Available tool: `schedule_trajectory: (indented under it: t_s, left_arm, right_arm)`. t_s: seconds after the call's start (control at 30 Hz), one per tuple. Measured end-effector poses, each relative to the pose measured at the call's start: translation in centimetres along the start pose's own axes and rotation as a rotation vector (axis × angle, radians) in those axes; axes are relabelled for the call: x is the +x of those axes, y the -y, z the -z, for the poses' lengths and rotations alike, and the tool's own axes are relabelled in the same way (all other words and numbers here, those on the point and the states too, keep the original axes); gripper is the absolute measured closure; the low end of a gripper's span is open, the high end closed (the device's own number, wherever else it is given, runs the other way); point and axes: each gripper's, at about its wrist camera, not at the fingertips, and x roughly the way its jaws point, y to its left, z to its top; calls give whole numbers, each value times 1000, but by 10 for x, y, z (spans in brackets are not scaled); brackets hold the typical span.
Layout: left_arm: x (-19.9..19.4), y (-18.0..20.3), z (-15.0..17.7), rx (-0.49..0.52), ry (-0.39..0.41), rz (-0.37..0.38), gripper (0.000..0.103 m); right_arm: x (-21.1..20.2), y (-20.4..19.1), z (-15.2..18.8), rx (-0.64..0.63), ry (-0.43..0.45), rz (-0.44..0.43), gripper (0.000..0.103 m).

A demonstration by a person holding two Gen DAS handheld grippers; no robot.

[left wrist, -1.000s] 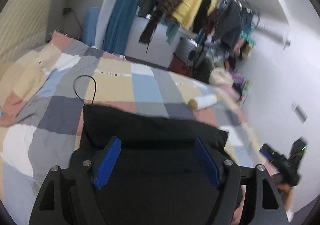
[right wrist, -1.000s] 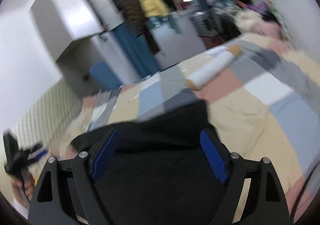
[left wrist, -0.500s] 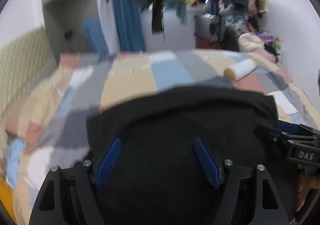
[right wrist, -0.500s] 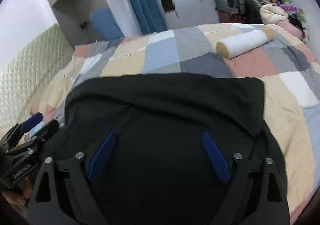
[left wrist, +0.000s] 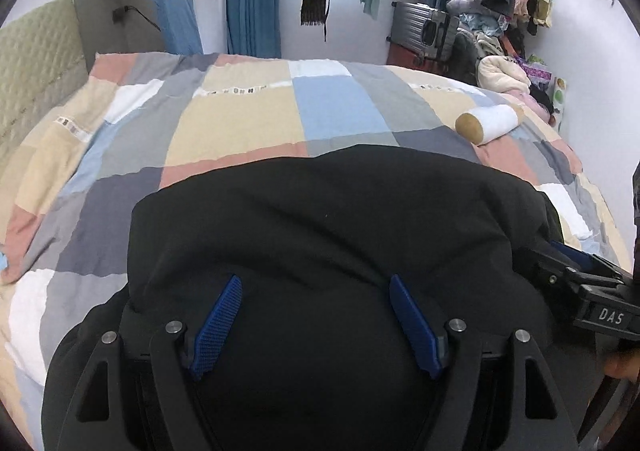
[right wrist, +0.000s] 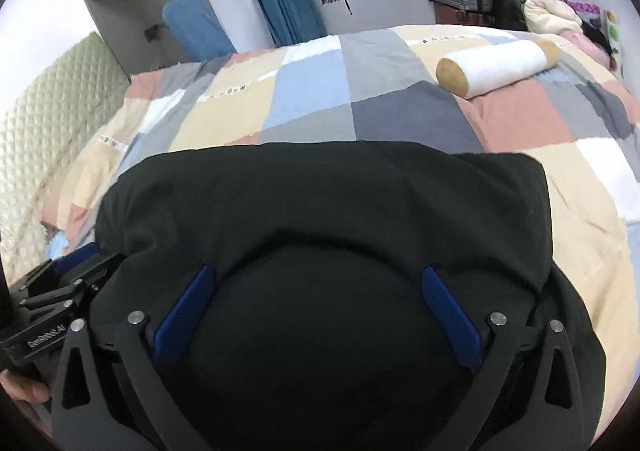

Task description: Fold large clothes

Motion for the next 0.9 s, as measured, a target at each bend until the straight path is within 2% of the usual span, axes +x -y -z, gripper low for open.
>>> schedule_trajectory:
  t_s: [0.3, 0.43, 0.57, 0.7, 0.8, 0.9]
  left_arm:
    - [32, -16, -8, -58, -19, 9, 23]
    - [34, -12, -4, -43, -12, -8, 22]
    - [29, -16, 0, -48, 16, 40, 22]
    - [20, -31, 0, -98, 14, 111, 22]
    - [8, -34, 1, -84, 27, 56, 22]
    - [-9, -37, 4, -54, 68, -33, 22]
  right_arm:
    - [39, -12, -11, -65, -9, 49, 0]
    - [44, -16, -4, -88, -4, 76, 0]
    - [38, -10, 0, -77, 14, 43, 0]
    - [27, -2, -2, -57, 28, -42, 0]
    - [10, -2, 0, -70, 70, -54, 0]
    - [-9, -3, 2, -111, 120, -24, 0]
